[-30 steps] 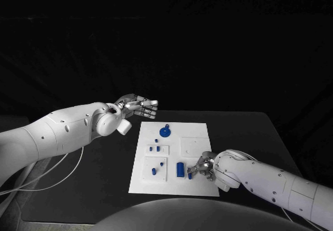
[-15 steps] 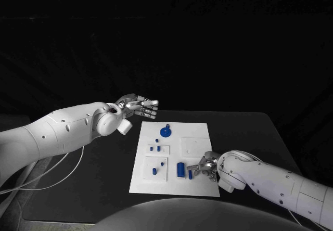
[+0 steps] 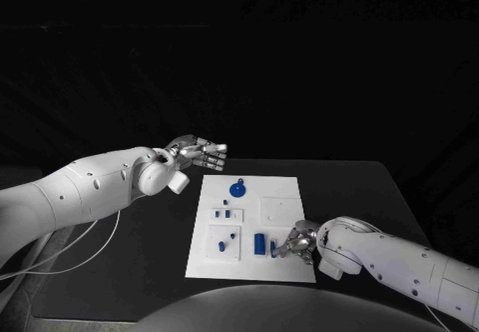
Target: Assemble the parts on the task board
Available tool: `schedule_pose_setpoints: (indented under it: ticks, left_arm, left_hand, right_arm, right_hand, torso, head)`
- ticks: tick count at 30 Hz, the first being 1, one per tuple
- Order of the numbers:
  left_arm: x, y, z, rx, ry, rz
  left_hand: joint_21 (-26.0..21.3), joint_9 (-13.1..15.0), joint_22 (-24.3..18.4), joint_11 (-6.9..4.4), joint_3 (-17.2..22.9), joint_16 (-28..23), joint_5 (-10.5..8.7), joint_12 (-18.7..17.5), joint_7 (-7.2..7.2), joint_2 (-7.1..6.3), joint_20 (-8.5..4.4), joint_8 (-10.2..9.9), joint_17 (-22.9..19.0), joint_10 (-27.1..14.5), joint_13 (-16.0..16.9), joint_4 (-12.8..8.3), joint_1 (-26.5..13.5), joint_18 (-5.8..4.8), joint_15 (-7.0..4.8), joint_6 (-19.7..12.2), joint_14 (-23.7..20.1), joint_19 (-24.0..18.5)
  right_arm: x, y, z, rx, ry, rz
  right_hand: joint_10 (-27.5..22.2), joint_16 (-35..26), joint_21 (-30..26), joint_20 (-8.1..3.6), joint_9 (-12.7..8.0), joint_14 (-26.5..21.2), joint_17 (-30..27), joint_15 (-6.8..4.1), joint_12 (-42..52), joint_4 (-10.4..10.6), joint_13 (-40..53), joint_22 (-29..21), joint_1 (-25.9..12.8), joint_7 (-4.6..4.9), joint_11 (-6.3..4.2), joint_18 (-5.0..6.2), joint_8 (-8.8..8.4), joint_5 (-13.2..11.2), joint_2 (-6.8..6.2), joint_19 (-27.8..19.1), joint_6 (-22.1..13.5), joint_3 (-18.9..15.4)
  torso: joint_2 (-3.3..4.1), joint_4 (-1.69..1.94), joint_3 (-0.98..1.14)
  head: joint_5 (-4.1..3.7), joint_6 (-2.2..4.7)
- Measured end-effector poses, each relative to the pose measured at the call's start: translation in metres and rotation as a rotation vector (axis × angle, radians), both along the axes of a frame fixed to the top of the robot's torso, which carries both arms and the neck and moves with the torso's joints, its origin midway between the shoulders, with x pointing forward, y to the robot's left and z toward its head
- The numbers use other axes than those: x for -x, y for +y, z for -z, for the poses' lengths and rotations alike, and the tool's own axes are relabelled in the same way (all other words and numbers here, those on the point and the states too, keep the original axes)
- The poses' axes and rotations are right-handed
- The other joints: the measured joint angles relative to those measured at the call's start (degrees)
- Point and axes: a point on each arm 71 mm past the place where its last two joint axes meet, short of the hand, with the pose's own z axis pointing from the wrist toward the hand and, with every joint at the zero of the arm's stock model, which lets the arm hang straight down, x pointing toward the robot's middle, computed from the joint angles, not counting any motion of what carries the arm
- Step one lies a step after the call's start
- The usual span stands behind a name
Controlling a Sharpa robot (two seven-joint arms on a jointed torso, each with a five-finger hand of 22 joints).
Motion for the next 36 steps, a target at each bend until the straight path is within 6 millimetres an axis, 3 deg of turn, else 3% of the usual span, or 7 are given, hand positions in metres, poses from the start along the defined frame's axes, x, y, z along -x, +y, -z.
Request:
schedule_pose_setpoints:
  ticks: [3, 5, 9, 12, 27, 36]
  left_arm:
    - [0.000, 0.000, 0.000, 0.000, 0.000, 0.000]
    - [0.000, -0.001, 0.000, 0.000, 0.000, 0.001]
    - [0.000, -0.001, 0.000, 0.000, 0.000, 0.001]
    - [0.000, -0.001, 0.000, 0.001, -0.001, 0.002]
    - [0.000, -0.001, 0.000, 0.001, -0.002, 0.003]
    - [0.000, -0.002, 0.000, 0.001, -0.002, 0.003]
  left_hand:
    - [0.0, 0.0, 0.0, 0.00, 0.0, 0.0, 0.00, 0.0, 0.00, 0.00, 0.00, 0.0, 0.0, 0.0, 0.0, 0.0, 0.0, 0.00, 0.00, 0.0, 0.0, 0.0]
    - [0.0, 0.0, 0.0, 0.00, 0.0, 0.0, 0.00, 0.0, 0.00, 0.00, 0.00, 0.0, 0.0, 0.0, 0.0, 0.0, 0.0, -0.01, 0.00, 0.0, 0.0, 0.0]
    - [0.0, 0.0, 0.0, 0.00, 0.0, 0.0, 0.00, 0.0, 0.00, 0.00, 0.00, 0.0, 0.0, 0.0, 0.0, 0.0, 0.0, 0.00, 0.00, 0.0, 0.0, 0.0]
    - [0.0, 0.0, 0.0, 0.00, 0.0, 0.0, 0.00, 0.0, 0.00, 0.00, 0.00, 0.0, 0.0, 0.0, 0.0, 0.0, 0.0, 0.00, 0.00, 0.0, 0.0, 0.0]
    - [0.0, 0.0, 0.0, 0.00, 0.0, 0.0, 0.00, 0.0, 0.00, 0.00, 0.00, 0.0, 0.0, 0.0, 0.0, 0.0, 0.0, 0.00, 0.00, 0.0, 0.0, 0.0]
    - [0.0, 0.0, 0.0, 0.00, 0.0, 0.0, 0.00, 0.0, 0.00, 0.00, 0.00, 0.0, 0.0, 0.0, 0.0, 0.0, 0.0, -0.01, 0.00, 0.0, 0.0, 0.0]
  right_arm:
    - [0.002, 0.001, 0.001, 0.000, 0.010, -0.014]
    - [0.003, 0.003, 0.002, 0.001, 0.015, -0.023]
    - [0.003, 0.005, 0.003, 0.004, 0.020, -0.033]
    - [0.003, 0.006, 0.005, 0.008, 0.020, -0.034]
    - [0.003, 0.008, 0.012, 0.017, 0.022, -0.017]
    - [-0.001, 0.009, 0.016, 0.020, 0.016, 0.011]
  right_hand:
    - [0.0, 0.0, 0.3, 0.00, 0.0, 0.0, 0.1, 0.00, 0.0, -2.1, 0.1, 0.0, 0.0, 0.00, 0.00, 0.01, 0.00, 1.1, 0.00, 0.0, 0.0, 1.3]
    - [0.0, 0.0, 0.3, 0.00, 0.3, 0.0, 0.1, 0.00, 0.0, -3.5, 0.2, 0.0, -0.7, -0.18, 0.00, 0.01, 0.00, 1.0, 0.70, 0.0, 0.2, 1.7]
    - [0.2, 0.3, 0.6, 0.00, 0.7, 0.0, 0.1, 0.01, 0.3, -3.7, 0.3, 0.0, -1.0, -0.24, -0.21, 0.01, 0.00, 0.4, 1.02, 0.0, 0.2, 1.9]
    - [0.4, 0.3, 1.0, 0.00, 1.4, 0.0, 0.2, 0.01, 0.8, -4.1, 0.7, 0.0, -1.3, -0.53, -0.41, 0.01, -0.01, 1.6, 1.30, 0.0, 0.5, 2.0]
    - [0.4, 0.5, 1.1, 0.00, 3.1, 0.0, 0.2, -0.04, 1.0, -4.5, 1.1, 0.0, -1.8, -0.52, -0.41, 0.01, -0.01, 2.0, 1.83, 0.0, 0.5, 2.2]
    - [0.6, 0.5, 1.5, -0.20, 4.2, 0.2, 0.2, -0.20, 1.0, -5.4, 1.3, 0.0, -2.3, -0.53, -0.61, 0.01, -0.02, 3.5, 2.27, 0.2, 0.5, 3.1]
  torso:
    - [0.01, 0.01, 0.00]
    - [0.01, 0.04, 0.00]
    - [0.04, 0.08, 0.00]
    - [0.07, 0.10, 0.00]
    - [0.04, 0.10, 0.01]
    - [0.08, 0.10, 0.01]
  head:
    - [-0.10, 0.00]
    - [-0.16, 0.00]
    - [-0.18, 0.00]
    - [-0.18, 0.00]
    - [-0.11, 0.00]
    - [-0.24, 0.00]
